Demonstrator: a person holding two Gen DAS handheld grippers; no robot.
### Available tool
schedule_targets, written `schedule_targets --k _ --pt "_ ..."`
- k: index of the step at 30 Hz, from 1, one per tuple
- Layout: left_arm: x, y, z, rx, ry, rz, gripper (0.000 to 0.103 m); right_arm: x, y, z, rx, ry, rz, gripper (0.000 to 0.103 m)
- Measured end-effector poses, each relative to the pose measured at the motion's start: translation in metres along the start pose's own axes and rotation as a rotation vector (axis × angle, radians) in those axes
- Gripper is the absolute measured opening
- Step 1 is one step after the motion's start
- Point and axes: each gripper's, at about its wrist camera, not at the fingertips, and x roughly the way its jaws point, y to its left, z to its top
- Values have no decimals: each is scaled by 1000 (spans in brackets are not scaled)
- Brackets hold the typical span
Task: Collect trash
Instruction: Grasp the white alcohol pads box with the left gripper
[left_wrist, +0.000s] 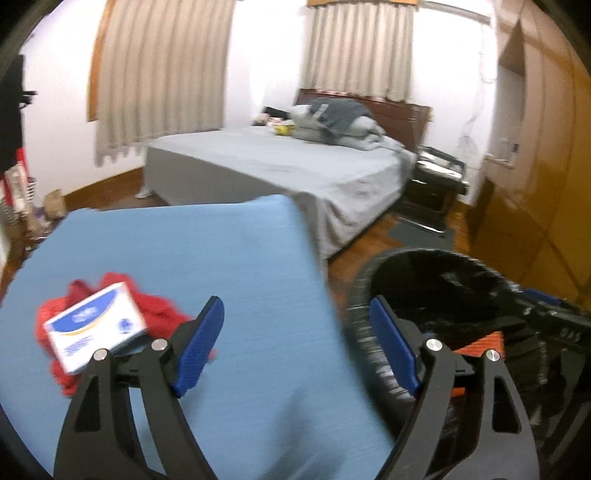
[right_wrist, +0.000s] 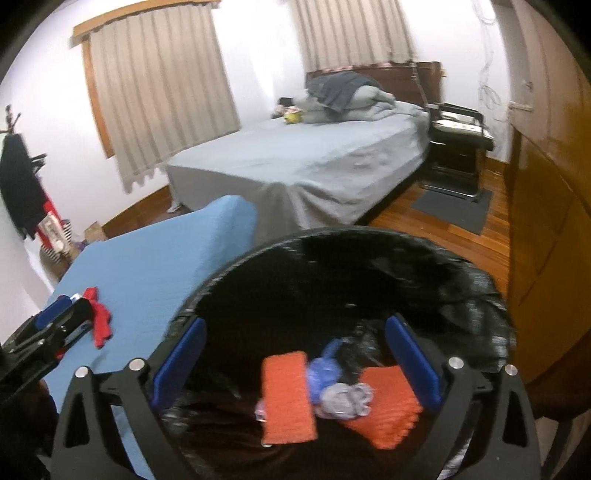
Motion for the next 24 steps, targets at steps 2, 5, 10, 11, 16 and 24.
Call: schedule_targets --k 2,5,10,11,16,24 --pt "-5 19 -2 -17 -2 38 79 6 15 1 -16 5 27 96" --pt "-13 49 -4 -37 -10 103 79 16 43 2 -44 11 78 96" --pt "-20 97 -8 -79 -11 211 79 34 93 1 -115 27 149 96" --pt "-21 106 -9 -88 -8 226 79 36 100 0 -126 28 158 96" --pt "-18 142 -18 -134 31 289 78 48 134 -2 -164 40 205 96" --pt "-5 172 -27 -204 97 279 64 64 156 -6 -179 64 233 96"
